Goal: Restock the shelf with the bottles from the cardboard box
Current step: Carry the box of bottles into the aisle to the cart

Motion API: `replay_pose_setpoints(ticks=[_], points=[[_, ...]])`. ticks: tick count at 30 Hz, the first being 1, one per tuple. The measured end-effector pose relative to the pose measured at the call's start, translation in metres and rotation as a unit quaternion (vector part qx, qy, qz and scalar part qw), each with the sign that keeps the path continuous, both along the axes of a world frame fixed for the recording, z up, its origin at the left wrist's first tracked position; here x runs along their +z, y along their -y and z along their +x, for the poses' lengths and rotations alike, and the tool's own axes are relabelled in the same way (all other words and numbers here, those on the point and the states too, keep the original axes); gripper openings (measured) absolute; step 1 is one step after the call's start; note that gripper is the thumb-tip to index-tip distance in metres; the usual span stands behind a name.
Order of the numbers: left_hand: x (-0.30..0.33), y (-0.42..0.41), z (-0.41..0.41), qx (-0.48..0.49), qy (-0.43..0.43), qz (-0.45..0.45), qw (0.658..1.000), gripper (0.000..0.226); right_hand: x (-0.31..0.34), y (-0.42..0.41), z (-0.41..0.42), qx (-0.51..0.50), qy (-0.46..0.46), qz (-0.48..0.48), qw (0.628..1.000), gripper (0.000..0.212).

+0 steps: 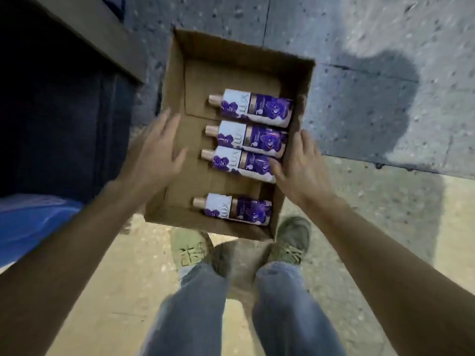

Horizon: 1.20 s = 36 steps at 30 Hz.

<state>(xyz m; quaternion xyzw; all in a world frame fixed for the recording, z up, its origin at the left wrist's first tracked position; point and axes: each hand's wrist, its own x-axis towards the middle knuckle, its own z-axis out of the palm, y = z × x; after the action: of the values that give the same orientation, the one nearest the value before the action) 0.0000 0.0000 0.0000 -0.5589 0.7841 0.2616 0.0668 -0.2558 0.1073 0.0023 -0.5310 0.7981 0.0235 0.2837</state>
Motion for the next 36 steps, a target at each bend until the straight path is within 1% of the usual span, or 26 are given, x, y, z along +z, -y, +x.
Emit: replay_pose_setpoints(ticks=[3, 4, 5, 7, 8, 9, 10, 11, 12, 16, 18, 21, 24, 27, 30, 34, 36], points=[[-0.048, -0.001, -0.006, 0.044, 0.068, 0.011, 0.997, 0.078, -0.049, -0.006, 0.001, -0.052, -0.021, 0.035, 0.998, 0.088], [-0.054, -0.003, -0.01, 0.052, 0.087, -0.001, 0.995, 0.08, -0.059, -0.007, 0.003, -0.069, -0.027, 0.046, 0.996, 0.091], [-0.059, -0.007, -0.01, 0.055, 0.095, -0.028, 0.994, 0.081, -0.068, -0.01, 0.005, -0.085, -0.031, 0.046, 0.995, 0.092], [-0.063, -0.011, -0.002, 0.073, 0.085, -0.08, 0.99, 0.084, -0.078, -0.019, 0.01, -0.103, -0.034, 0.032, 0.994, 0.092], [-0.063, -0.01, 0.004, 0.093, 0.079, -0.079, 0.989, 0.086, -0.08, -0.021, 0.013, -0.113, -0.036, 0.025, 0.993, 0.092], [-0.065, -0.01, 0.011, 0.111, 0.082, -0.058, 0.989, 0.089, -0.083, -0.026, 0.015, -0.12, -0.036, 0.023, 0.992, 0.092], [-0.068, -0.012, 0.018, 0.126, 0.086, -0.016, 0.988, 0.093, -0.087, -0.032, 0.017, -0.121, -0.028, 0.02, 0.992, 0.093], [-0.071, -0.015, 0.023, 0.13, 0.091, 0.03, 0.987, 0.097, -0.089, -0.038, 0.02, -0.114, -0.02, 0.012, 0.993, 0.093], [-0.073, -0.018, 0.027, 0.124, 0.097, 0.058, 0.986, 0.099, -0.092, -0.043, 0.02, -0.105, -0.012, -0.002, 0.994, 0.093], [-0.074, -0.015, 0.033, 0.114, 0.079, 0.075, 0.988, 0.099, -0.093, -0.049, 0.011, -0.091, 0.045, -0.027, 0.994, 0.092], [-0.067, -0.014, 0.034, 0.121, 0.069, 0.078, 0.987, 0.098, -0.088, -0.05, 0.007, -0.101, 0.069, -0.025, 0.992, 0.093], [-0.046, -0.017, 0.033, 0.113, 0.035, 0.078, 0.99, 0.096, -0.07, -0.049, 0.001, -0.119, 0.067, -0.028, 0.99, 0.096], [-0.015, -0.014, 0.029, 0.115, -0.001, 0.088, 0.989, 0.096, -0.032, -0.044, -0.01, -0.13, 0.07, -0.034, 0.989, 0.096], [0.034, -0.011, 0.02, 0.113, -0.045, 0.09, 0.988, 0.102, 0.025, -0.042, -0.031, -0.13, 0.082, -0.052, 0.987, 0.099], [0.095, -0.006, 0.002, 0.109, -0.075, 0.077, 0.988, 0.105, 0.089, -0.037, -0.06, -0.136, 0.075, -0.049, 0.987, 0.091], [0.218, 0.013, -0.042, 0.121, -0.077, 0.038, 0.989, 0.098, 0.227, -0.013, -0.104, -0.131, 0.049, -0.066, 0.988, 0.091], [0.287, 0.029, -0.069, 0.127, -0.074, 0.018, 0.989, 0.096, 0.296, 0.002, -0.129, -0.106, 0.036, -0.082, 0.99, 0.091]])
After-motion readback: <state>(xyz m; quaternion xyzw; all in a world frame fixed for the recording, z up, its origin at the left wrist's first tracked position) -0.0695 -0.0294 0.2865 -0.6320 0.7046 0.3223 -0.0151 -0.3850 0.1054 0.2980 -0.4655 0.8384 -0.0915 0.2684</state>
